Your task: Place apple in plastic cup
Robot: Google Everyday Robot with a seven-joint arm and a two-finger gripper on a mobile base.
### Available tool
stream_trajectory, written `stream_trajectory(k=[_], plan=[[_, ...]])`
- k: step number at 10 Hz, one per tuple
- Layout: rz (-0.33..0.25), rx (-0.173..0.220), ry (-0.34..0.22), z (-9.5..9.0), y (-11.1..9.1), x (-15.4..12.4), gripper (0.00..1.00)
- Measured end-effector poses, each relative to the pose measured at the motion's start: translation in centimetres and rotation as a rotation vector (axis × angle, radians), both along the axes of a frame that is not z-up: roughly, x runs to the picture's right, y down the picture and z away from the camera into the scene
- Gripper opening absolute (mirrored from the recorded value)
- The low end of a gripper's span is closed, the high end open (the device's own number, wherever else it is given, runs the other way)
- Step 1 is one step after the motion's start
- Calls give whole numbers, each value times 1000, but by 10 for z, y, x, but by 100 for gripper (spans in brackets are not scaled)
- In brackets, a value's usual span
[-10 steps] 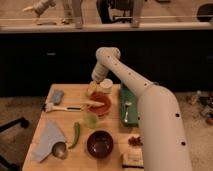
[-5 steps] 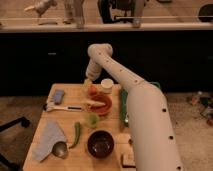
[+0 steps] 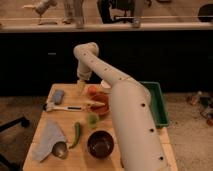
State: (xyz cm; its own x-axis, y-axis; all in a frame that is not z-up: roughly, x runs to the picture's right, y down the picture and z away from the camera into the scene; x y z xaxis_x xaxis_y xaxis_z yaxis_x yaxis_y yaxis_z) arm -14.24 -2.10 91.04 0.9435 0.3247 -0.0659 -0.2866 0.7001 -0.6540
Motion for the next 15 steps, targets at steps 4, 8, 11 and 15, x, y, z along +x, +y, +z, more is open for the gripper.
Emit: stream_trajectory(k=[4, 8, 11, 15], plan=[[-18, 9, 38, 18, 8, 0, 80], [77, -14, 42, 36, 12, 17, 80], [135, -40, 37, 55, 18, 28, 80], [179, -51, 32, 71, 14, 44, 80]])
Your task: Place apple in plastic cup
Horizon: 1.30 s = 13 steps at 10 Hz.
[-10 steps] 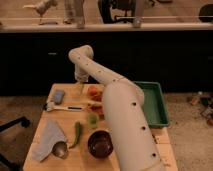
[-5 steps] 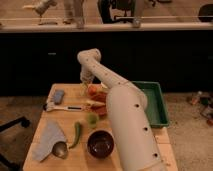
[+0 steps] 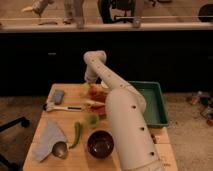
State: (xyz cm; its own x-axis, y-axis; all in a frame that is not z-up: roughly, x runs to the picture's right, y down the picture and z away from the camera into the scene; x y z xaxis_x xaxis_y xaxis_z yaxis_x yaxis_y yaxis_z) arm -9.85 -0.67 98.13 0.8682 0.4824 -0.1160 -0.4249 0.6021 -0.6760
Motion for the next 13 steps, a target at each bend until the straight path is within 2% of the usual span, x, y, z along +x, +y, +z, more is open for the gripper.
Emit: stream_trajectory(k=[4, 6, 7, 9, 10, 13], plan=[[16, -16, 0, 14, 3, 18, 80], [-9, -31, -19, 22, 13, 10, 80], [-30, -33, -29, 22, 16, 2, 75], [-60, -29, -45, 20, 19, -6, 58], [-69, -21, -53, 18, 18, -7, 43], [-77, -4, -70, 12, 15, -9, 16]])
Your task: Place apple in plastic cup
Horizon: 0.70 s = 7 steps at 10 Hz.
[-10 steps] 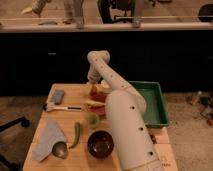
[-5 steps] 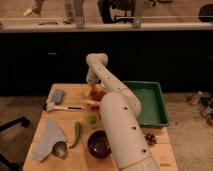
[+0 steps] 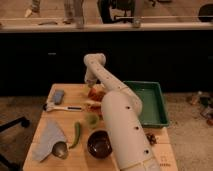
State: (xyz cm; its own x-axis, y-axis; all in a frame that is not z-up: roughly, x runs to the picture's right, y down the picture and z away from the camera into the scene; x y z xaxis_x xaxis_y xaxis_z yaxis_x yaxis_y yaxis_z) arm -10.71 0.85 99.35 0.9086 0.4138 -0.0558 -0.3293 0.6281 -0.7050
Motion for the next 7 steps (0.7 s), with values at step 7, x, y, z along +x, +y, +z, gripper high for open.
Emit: stream_trajectory(k=[7], plan=[[-16, 118, -40, -48, -30, 8, 0]])
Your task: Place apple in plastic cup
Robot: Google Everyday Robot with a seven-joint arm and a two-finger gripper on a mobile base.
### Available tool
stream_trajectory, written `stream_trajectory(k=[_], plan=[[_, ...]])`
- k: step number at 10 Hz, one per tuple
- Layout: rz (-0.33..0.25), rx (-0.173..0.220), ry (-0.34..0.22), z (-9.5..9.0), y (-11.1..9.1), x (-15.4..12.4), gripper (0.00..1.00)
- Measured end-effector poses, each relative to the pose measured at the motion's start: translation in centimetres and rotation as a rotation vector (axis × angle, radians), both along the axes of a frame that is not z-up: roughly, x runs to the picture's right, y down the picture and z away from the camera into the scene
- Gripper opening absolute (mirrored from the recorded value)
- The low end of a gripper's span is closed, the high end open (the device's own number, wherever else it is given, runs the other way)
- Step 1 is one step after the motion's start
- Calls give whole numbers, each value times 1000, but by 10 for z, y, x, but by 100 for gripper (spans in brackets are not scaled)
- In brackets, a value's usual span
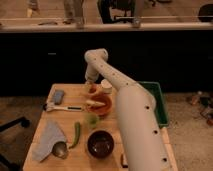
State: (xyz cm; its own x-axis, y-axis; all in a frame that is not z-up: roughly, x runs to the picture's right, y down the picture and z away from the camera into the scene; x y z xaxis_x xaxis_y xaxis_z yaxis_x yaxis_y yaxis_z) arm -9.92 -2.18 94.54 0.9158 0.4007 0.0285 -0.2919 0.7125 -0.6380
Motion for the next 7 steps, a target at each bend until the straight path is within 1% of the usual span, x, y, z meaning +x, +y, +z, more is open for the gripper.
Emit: stream_trajectory(k=[1, 4, 5, 7], plan=[[3, 16, -7, -8, -4, 1, 0], [12, 46, -16, -26, -9, 6, 0], [12, 50, -17, -32, -7, 8, 0], [14, 44, -15, -38, 0, 11, 0]])
